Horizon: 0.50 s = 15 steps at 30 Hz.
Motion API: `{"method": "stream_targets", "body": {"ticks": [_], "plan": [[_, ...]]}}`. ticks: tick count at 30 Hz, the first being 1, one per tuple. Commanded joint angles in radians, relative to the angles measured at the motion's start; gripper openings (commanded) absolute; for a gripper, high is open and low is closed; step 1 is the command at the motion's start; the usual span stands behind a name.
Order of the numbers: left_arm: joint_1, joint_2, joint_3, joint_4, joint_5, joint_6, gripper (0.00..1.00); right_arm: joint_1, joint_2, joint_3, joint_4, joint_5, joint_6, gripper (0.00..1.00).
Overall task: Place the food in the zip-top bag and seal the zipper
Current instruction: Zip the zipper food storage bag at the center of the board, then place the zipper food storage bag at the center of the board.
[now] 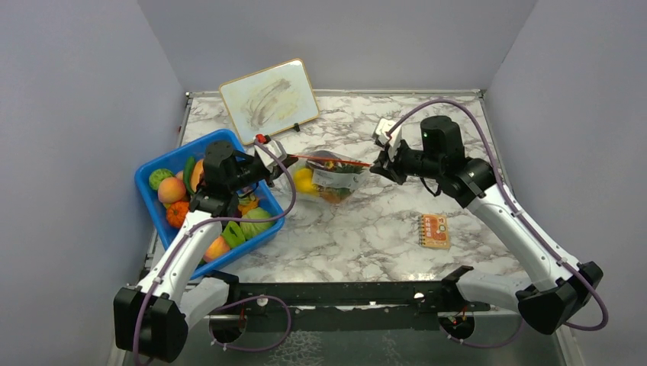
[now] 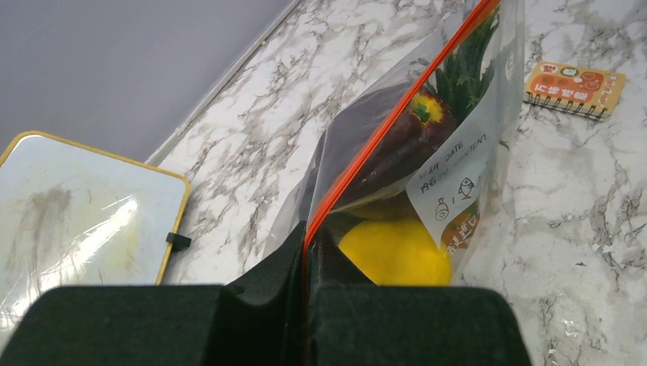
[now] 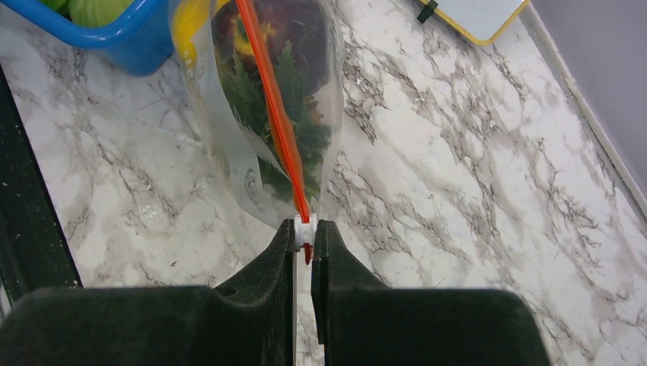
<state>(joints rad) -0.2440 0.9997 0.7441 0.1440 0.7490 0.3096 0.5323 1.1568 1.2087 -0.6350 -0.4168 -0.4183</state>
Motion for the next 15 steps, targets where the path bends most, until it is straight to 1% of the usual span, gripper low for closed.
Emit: {"method": "stream_targets", "body": {"ticks": [1,3,7,10,13,15], "plan": [[0.040,0.003,0.022,0.095,-0.012,-0.057,0.00,-0.035,-0.045,-0.007,-0.008,0.105,0.016,0.01],[0.040,-0.003,0.019,0.116,-0.011,-0.087,0.00,-0.035,-0.054,-0.008,0.006,0.131,0.033,0.01],[0.039,-0.036,-0.032,0.216,-0.048,-0.260,0.00,-0.035,-0.109,-0.049,0.051,0.177,0.076,0.01],[0.038,-0.050,-0.043,0.224,0.021,-0.307,0.00,-0.035,-0.153,-0.085,0.083,0.165,0.106,0.01],[0.038,-0.051,-0.043,0.224,0.118,-0.320,0.00,-0.035,-0.213,-0.142,0.124,0.151,0.131,0.01],[0.038,-0.048,-0.049,0.224,0.176,-0.327,0.00,-0.035,-0.250,-0.172,0.118,0.135,0.133,0.01]]}}
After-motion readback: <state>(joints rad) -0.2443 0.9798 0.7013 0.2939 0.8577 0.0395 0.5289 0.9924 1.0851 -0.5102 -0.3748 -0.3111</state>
